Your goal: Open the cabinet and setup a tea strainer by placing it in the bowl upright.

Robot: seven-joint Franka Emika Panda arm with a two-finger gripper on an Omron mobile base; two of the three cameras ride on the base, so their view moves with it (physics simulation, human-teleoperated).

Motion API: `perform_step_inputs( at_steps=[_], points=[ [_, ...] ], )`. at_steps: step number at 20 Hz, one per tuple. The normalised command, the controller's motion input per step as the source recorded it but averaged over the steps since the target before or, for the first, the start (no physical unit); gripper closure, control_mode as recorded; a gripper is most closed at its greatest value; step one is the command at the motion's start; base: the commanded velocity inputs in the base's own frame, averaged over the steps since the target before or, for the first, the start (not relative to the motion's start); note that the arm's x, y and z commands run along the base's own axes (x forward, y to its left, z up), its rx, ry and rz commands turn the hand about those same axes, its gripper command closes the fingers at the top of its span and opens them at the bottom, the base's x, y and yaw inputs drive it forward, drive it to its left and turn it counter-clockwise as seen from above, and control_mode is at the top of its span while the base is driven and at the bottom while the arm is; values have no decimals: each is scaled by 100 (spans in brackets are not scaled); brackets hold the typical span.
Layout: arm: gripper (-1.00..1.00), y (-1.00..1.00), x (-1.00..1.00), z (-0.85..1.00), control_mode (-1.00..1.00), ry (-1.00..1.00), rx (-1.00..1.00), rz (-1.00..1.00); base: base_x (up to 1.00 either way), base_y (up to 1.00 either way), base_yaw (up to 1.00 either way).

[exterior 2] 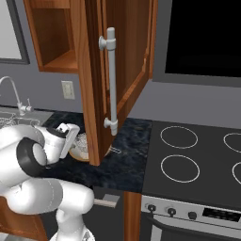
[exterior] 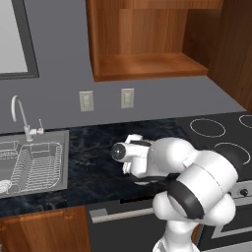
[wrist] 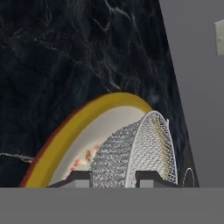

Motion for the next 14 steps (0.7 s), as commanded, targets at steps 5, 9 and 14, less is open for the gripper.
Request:
perform_step_inputs(
  at_steps=[5,9,14],
  points=[
    [100,-6,0,-36,-100,0,0,0,0,0,0],
    [100,-11,-1,-36,-100,0,0,0,0,0,0],
    [100,-4,-8,-12,-100,0,0,0,0,0,0]
  ],
)
